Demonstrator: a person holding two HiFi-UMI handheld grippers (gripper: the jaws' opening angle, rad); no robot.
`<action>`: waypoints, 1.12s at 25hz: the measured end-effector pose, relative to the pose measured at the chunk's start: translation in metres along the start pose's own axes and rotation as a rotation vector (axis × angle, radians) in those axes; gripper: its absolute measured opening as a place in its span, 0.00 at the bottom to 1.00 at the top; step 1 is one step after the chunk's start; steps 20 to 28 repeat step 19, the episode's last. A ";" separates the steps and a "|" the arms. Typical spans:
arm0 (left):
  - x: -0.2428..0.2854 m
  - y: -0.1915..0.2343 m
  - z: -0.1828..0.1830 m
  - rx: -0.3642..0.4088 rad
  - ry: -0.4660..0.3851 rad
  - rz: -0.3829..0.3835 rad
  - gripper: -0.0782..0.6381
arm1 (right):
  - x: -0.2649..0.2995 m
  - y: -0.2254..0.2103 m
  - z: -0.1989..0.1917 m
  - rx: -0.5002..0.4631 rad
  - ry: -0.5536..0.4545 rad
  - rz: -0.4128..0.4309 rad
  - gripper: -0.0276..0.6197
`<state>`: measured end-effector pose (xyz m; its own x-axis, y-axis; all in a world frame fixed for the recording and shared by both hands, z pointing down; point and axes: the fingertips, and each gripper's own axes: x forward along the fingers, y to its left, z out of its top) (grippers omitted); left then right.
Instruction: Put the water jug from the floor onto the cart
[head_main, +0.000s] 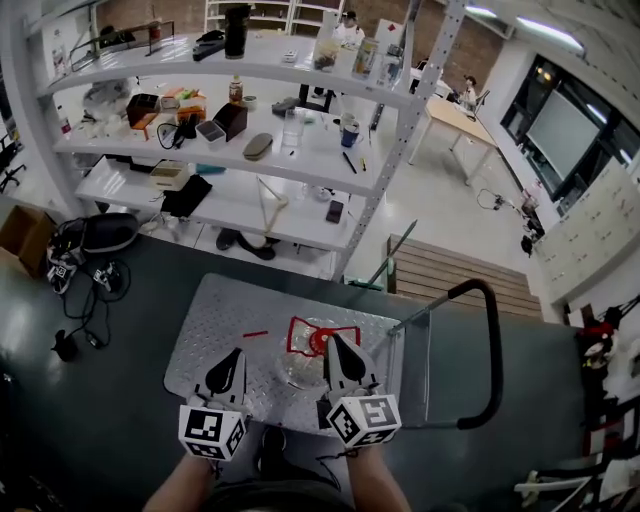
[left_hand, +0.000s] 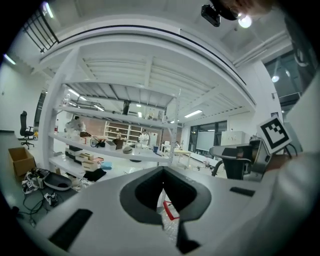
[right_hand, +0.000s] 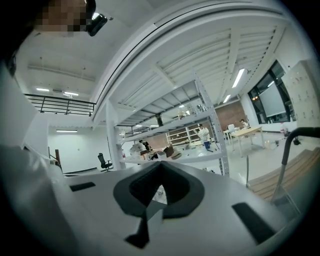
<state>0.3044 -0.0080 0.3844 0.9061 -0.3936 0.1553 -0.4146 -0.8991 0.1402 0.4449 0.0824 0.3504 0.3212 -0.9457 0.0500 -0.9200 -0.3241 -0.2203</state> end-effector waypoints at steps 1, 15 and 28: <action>-0.010 -0.001 0.002 -0.005 -0.010 0.004 0.12 | -0.007 0.009 -0.001 -0.006 0.003 0.011 0.02; -0.133 -0.022 0.009 -0.024 -0.069 0.004 0.12 | -0.105 0.098 -0.008 -0.060 0.014 0.066 0.02; -0.163 -0.016 0.019 -0.013 -0.085 0.009 0.12 | -0.116 0.126 -0.007 -0.077 0.018 0.088 0.02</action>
